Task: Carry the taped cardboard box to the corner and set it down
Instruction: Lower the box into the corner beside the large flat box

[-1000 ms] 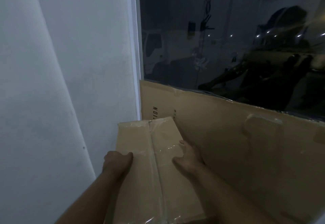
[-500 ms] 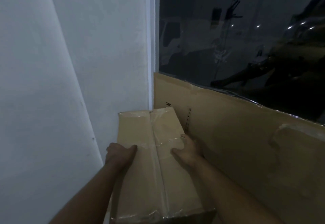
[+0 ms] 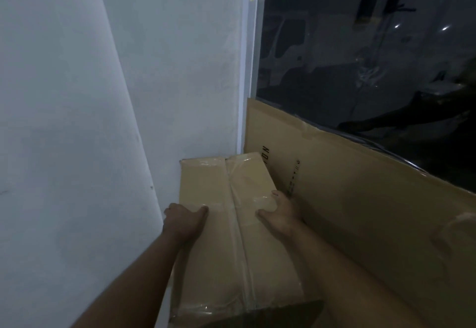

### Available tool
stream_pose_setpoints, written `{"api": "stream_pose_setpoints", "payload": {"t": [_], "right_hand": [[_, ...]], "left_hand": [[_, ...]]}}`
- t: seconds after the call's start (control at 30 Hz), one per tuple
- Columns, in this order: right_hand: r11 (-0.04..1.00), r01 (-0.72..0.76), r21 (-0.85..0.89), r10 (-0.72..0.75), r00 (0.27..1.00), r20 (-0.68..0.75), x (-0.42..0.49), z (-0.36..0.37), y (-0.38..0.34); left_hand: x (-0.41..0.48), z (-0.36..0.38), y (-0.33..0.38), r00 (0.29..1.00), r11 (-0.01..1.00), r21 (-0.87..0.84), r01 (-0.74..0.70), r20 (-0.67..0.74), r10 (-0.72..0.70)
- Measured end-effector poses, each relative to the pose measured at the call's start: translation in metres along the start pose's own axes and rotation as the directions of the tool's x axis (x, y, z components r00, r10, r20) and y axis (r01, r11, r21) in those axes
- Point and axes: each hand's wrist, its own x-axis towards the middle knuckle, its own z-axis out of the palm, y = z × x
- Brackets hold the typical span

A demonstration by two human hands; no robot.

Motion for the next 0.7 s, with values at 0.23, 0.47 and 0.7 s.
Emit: {"api": "stream_pose_setpoints", "payload": {"t": [0.23,0.47,0.7], "right_hand": [[1.0,-0.016,-0.005,0.017,0.998,0.06,0.032,0.009,0.03],[0.998,-0.058,-0.033,0.063,0.987,0.146,0.063,0.045,0.084],[0.985,-0.102,-0.141,0.133,0.965,0.228,0.1,0.093,0.152]], "left_hand": [[-0.004,0.039,-0.015,0.994,0.994,-0.047,0.099,0.045,-0.097],[-0.007,0.097,-0.041,0.97,0.968,-0.089,0.233,0.087,-0.226],[0.017,0.174,-0.099,0.957,0.958,-0.085,0.276,0.121,-0.265]]}}
